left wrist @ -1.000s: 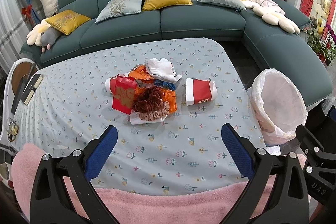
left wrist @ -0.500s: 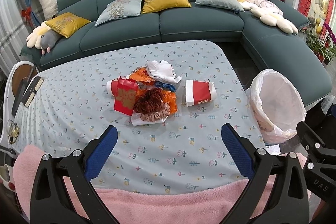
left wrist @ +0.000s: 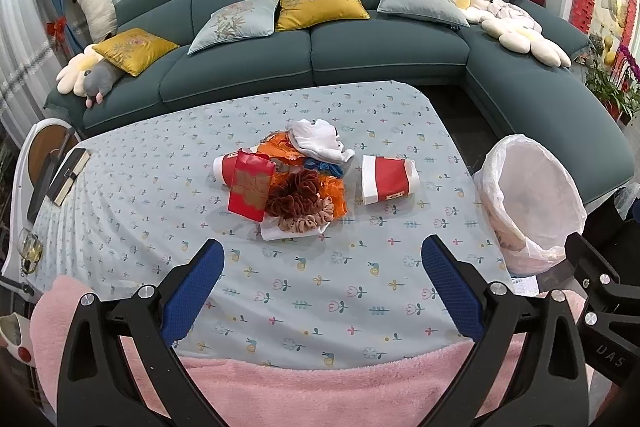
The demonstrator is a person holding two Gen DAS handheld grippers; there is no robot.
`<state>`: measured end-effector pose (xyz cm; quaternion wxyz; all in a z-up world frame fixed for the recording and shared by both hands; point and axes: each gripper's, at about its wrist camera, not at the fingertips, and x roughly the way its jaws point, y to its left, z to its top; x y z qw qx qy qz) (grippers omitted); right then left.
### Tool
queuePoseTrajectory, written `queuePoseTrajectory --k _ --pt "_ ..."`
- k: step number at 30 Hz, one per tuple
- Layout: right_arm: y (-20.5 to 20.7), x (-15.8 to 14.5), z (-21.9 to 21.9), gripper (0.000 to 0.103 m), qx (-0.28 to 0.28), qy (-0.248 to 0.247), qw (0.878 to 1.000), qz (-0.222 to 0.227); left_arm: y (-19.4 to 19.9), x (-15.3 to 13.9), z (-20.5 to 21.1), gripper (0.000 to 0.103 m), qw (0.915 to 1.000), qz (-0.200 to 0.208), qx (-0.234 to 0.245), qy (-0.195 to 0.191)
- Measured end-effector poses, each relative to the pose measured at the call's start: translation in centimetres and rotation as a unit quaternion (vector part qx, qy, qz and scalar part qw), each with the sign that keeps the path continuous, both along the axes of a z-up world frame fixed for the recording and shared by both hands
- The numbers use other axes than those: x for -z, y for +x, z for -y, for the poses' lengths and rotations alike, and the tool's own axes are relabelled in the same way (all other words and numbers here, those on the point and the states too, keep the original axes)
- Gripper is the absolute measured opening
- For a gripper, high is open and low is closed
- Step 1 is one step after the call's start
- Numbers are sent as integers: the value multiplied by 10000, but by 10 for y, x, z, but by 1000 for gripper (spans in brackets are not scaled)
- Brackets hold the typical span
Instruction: Collect trash
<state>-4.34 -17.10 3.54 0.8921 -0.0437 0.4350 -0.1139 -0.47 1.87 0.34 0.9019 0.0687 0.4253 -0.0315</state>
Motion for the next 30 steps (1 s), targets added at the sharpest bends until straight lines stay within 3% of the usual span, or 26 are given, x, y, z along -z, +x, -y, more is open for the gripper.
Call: queuePoseTrajectory --k 16,21,30 --pt "-2 -1 1 95 44 12 10000 26 -2 -1 4 94 10000 -19 65 -10" --pt "-1 -1 1 95 54 10 10000 25 -1 2 1 95 9996 -196 39 -207" --pt "-8 -4 -5 95 121 -76 9998 124 -3 1 -4 95 9994 -135 120 -279"
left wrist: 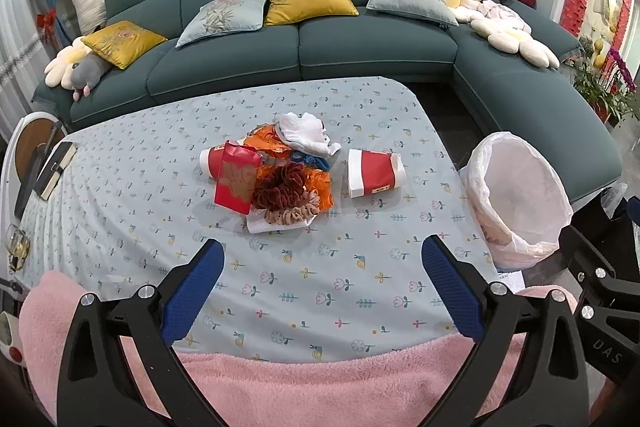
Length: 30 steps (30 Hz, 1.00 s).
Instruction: Collect trash
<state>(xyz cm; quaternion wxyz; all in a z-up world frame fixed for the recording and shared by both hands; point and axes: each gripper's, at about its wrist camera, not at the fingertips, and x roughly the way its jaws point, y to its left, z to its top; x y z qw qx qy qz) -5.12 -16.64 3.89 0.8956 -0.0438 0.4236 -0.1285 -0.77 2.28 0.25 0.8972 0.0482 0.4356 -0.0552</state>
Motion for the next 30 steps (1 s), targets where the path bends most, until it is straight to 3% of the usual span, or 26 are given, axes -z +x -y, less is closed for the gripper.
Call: queuePoseTrajectory --k 15,30 --pt "5 2 -17 95 62 73 9999 103 7 18 -45 93 9991 -148 -270 -301" --pt "60 41 -67 95 -284 353 9988 -202 54 47 -112 92 9956 -305 -789 -416"
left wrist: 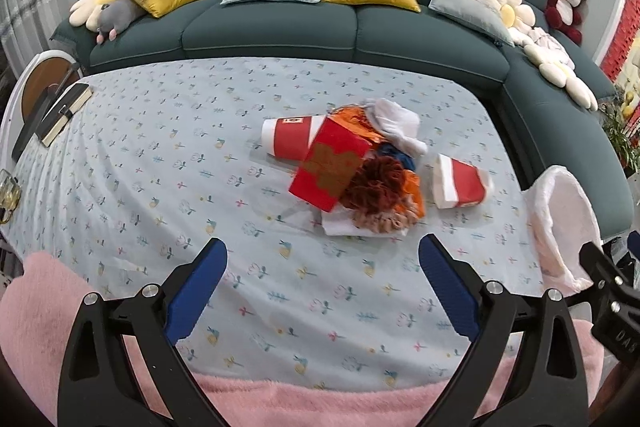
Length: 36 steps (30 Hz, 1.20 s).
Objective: Collect trash
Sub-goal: 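Grasp the red envelope with the left tool while the right tool grasps the dark red scrunchie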
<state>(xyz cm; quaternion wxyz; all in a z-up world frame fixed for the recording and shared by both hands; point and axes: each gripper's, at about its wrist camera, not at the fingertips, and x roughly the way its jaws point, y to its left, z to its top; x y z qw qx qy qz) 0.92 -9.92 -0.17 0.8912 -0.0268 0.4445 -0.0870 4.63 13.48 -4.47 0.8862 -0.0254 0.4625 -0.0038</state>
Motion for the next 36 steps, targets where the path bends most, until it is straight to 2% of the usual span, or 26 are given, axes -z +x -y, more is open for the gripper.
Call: queuePoseTrajectory --k 9,12,20,21,23,24,26,28,30,31,36 --pt "34 28 -26 95 -113 85 9995 -289 52 17 -1 92 9996 -9 264 127" --pt "45 32 -27 95 -98 111 9993 -348 80 27 -2 92 9993 -27 376 10" --pt "78 49 -38 95 -88 299 9981 -530 129 55 -5 92 9959 -449 639 -447" --pt "82 51 -40 95 -106 314 9980 -544 133 58 -6 89 9954 -487 643 -508" --pt "93 57 -48 95 -172 369 9975 -581 139 62 -8 73 9937 -577 681 -677" --pt "97 60 -51 95 -202 393 9972 -597 142 65 -9 60 9923 -653 745 -748" --pt "108 66 -60 95 -269 469 9966 -620 144 68 -10 49 9914 -709 778 -778" --pt "116 71 -69 93 -335 526 9961 -618 144 69 -12 24 9910 -718 819 -784" --pt "124 76 -76 88 -407 558 9955 -655 144 69 -14 11 9905 -738 857 -778" --pt "127 79 -80 83 -444 577 9950 -690 143 68 -15 7 9909 -717 860 -751" --pt "139 95 -91 67 -557 743 9921 -839 139 65 -20 6 9926 -632 827 -620"
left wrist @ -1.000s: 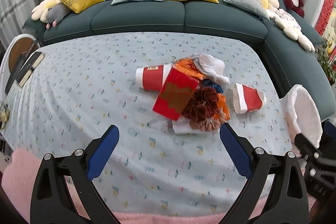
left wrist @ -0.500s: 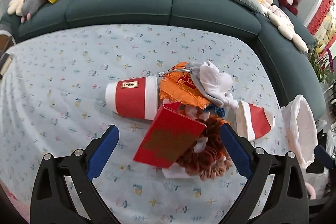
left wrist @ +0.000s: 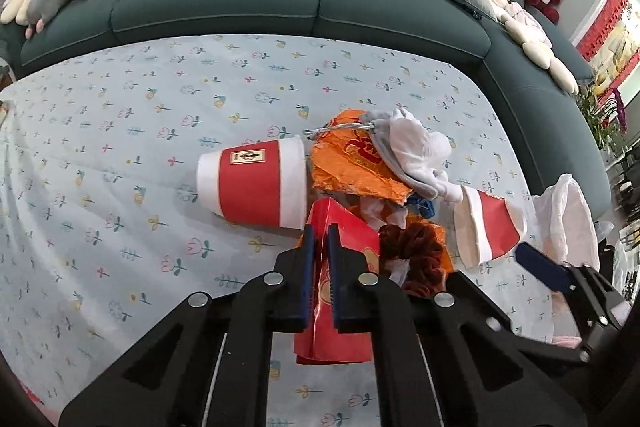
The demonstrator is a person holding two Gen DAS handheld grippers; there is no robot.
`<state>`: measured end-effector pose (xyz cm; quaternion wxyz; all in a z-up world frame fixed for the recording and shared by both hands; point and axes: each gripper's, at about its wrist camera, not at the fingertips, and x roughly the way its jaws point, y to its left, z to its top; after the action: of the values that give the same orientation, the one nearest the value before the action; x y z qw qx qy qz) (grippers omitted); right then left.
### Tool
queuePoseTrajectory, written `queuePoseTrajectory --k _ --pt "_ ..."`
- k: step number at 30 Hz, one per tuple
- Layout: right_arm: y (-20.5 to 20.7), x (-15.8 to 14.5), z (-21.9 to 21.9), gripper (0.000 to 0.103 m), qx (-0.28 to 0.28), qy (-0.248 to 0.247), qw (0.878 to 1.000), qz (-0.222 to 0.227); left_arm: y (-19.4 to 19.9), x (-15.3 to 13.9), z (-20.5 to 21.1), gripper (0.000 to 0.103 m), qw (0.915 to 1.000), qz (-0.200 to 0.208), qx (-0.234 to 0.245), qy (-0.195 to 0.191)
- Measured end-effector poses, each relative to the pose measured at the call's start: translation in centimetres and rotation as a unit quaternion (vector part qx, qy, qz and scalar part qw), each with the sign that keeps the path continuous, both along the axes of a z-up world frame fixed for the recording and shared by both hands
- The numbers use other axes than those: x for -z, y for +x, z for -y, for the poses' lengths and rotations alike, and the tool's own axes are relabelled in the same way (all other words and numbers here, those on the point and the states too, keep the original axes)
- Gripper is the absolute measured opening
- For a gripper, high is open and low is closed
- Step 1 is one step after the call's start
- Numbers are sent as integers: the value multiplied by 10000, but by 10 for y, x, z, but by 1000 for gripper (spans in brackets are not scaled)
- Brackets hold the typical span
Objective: Collect trash
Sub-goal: 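Grasp the red envelope with the left tool while the right tool grasps the dark red scrunchie, then carry both items to the white bin and open both tools to drop them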
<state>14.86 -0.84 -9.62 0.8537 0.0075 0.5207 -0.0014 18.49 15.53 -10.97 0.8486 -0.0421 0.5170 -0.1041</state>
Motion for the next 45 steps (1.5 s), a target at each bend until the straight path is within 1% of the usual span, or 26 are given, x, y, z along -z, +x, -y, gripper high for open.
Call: queuePoseTrajectory --k 2,3,5,6,9,11,14,17,21,27,30,33,36,41,45 --pt "3 6 -3 57 -44 72 9999 -81 -2 0 -2 6 10000 9 -28 34" --pt "4 9 -4 55 -57 88 9999 -115 -3 1 -3 6 10000 11 -45 50" --pt "7 14 -7 48 -95 172 9996 -191 -4 1 -5 6 9999 21 -78 76" --pt "8 17 -8 47 -111 206 9995 -228 -5 0 -6 6 9999 31 -86 96" --pt "11 27 -12 37 -139 300 9987 -380 -7 0 -7 6 9999 27 -108 113" --pt "12 31 -14 18 -178 377 9981 -461 -9 -2 -7 6 9998 52 -121 149" --pt "8 26 -14 11 -211 471 9979 -400 -13 -8 -9 5 9997 94 -146 163" --pt "4 12 -13 10 -241 486 9983 -234 -18 -17 -9 5 9996 161 -172 164" --pt "-6 -19 -3 9 -229 518 9983 119 -26 -33 -4 5 9994 287 -142 118" --pt "-26 -61 25 9 -64 467 9973 568 -43 -63 20 5 9984 554 32 73" --pt "-39 -79 44 9 49 425 9962 764 -54 -79 39 5 9976 675 157 47" --pt "-51 -92 66 9 203 424 9948 902 -63 -87 57 5 9967 758 292 48" --pt "-64 -103 94 9 410 390 9931 1024 -74 -96 84 5 9952 840 493 40" --pt "-86 -114 138 9 748 408 9896 1157 -88 -105 125 5 9926 908 802 -46" --pt "-101 -117 169 9 1010 399 9865 1222 -99 -111 163 5 9888 982 1116 -137"
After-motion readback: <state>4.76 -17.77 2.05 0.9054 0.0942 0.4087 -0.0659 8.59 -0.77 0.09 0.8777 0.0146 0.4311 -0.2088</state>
